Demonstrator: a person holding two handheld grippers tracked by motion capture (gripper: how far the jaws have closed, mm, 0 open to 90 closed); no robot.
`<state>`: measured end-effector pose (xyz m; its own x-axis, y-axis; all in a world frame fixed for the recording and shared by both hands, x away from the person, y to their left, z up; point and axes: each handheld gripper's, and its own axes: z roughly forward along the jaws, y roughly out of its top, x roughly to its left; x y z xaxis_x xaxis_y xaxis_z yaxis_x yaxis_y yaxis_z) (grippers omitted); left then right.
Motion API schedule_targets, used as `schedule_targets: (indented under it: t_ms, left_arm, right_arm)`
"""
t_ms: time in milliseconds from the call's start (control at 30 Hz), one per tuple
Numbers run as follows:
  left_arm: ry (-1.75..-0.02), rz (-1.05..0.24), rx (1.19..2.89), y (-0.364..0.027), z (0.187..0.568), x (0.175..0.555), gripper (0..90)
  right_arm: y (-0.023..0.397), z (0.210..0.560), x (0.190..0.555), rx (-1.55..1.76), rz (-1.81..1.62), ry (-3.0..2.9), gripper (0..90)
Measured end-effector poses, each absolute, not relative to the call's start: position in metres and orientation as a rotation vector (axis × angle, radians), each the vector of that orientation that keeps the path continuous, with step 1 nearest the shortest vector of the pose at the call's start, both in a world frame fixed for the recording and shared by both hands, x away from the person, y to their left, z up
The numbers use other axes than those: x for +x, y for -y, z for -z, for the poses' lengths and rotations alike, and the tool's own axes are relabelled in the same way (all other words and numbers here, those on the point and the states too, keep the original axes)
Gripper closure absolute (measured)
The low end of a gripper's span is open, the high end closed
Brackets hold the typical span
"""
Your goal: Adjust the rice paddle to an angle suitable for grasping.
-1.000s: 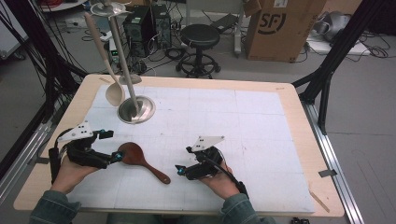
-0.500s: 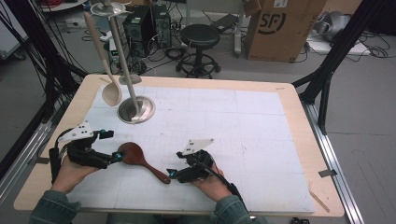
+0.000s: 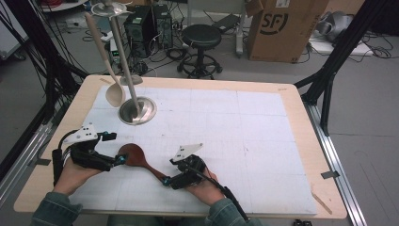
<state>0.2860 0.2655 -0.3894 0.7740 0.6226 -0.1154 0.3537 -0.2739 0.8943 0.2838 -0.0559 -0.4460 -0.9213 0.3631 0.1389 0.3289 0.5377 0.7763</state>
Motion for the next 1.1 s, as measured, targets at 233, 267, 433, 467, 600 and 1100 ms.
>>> schedule_targets:
  t_ms: [233,267,433,467,600,1100]
  left_arm:
    - [-0.741,-0.307,1.893,-0.266,0.389,0.286,6.8]
    - [-0.739,-0.305,1.892,-0.266,0.390,0.286,6.8]
    - [-0.742,-0.305,1.893,-0.265,0.390,0.286,6.8]
    - [-0.739,-0.305,1.895,-0.265,0.390,0.286,6.8]
    - [-0.736,-0.300,1.897,-0.265,0.390,0.286,6.8]
    - [-0.732,-0.304,1.899,-0.264,0.390,0.287,6.8]
  right_arm:
    - [0.043,0.452,0.281,0.578,-1.308,-2.766,35.2]
    - [0.042,0.453,0.281,0.572,-1.296,-2.773,36.1]
    - [0.040,0.453,0.281,0.531,-1.281,-2.772,43.4]
    - [0.040,0.453,0.280,0.529,-1.274,-2.769,45.4]
    - [0.042,0.452,0.281,0.522,-1.270,-2.779,51.9]
    - [0.055,0.449,0.287,0.540,-1.204,-2.756,65.2]
